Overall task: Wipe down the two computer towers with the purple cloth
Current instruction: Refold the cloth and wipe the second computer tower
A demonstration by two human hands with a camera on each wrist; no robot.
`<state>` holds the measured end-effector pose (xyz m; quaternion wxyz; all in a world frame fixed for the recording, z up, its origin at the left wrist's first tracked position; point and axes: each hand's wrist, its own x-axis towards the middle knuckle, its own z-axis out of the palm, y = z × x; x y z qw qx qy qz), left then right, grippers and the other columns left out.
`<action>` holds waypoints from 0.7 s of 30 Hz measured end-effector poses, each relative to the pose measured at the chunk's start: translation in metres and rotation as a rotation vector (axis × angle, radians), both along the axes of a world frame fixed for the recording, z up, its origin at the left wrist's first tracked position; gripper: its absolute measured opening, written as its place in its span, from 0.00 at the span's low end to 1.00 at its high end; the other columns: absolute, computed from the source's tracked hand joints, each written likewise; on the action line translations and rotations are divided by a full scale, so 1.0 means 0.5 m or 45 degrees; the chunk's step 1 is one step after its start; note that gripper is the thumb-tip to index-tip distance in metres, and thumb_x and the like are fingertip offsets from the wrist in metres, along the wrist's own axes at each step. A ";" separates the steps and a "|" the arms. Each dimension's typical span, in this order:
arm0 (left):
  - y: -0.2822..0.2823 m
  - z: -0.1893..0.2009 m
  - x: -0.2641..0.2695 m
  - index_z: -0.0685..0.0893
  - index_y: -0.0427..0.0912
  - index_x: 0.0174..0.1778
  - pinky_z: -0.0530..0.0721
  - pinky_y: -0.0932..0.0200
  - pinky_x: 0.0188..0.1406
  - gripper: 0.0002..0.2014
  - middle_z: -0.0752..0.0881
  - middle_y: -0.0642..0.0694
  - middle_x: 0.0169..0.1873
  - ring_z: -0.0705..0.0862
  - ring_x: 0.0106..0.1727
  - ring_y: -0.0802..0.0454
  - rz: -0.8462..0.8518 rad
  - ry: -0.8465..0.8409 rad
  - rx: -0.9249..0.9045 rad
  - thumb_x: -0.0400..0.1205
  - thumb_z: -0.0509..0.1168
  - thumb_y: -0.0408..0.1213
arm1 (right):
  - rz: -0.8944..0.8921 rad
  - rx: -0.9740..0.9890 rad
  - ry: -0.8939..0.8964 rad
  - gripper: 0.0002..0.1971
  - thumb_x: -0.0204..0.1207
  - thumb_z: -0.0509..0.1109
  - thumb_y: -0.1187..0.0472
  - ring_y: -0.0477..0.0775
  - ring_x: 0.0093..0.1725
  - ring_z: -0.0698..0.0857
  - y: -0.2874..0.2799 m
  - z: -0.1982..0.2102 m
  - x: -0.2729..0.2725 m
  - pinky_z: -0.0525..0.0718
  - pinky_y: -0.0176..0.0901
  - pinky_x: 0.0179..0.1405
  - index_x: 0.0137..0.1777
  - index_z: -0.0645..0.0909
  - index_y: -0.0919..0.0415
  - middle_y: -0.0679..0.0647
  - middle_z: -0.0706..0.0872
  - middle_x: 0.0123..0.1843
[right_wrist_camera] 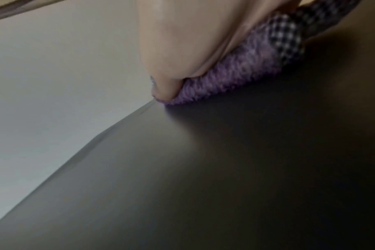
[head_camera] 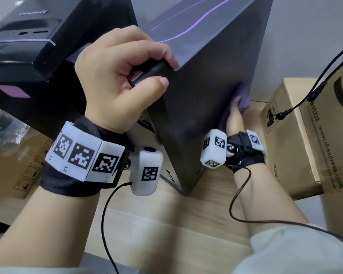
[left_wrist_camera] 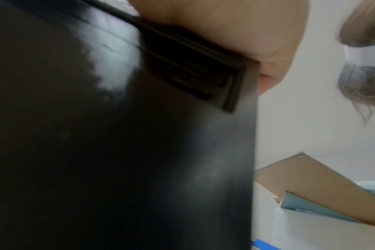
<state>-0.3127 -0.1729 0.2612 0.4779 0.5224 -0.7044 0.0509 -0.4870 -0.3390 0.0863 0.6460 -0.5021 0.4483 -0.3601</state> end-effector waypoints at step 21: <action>-0.002 0.005 0.002 0.85 0.45 0.44 0.70 0.59 0.40 0.11 0.83 0.43 0.35 0.78 0.35 0.45 0.023 0.000 -0.061 0.67 0.63 0.39 | -0.347 -0.231 -0.062 0.59 0.56 0.54 0.17 0.46 0.82 0.60 -0.085 0.138 0.078 0.56 0.40 0.82 0.80 0.58 0.59 0.49 0.61 0.82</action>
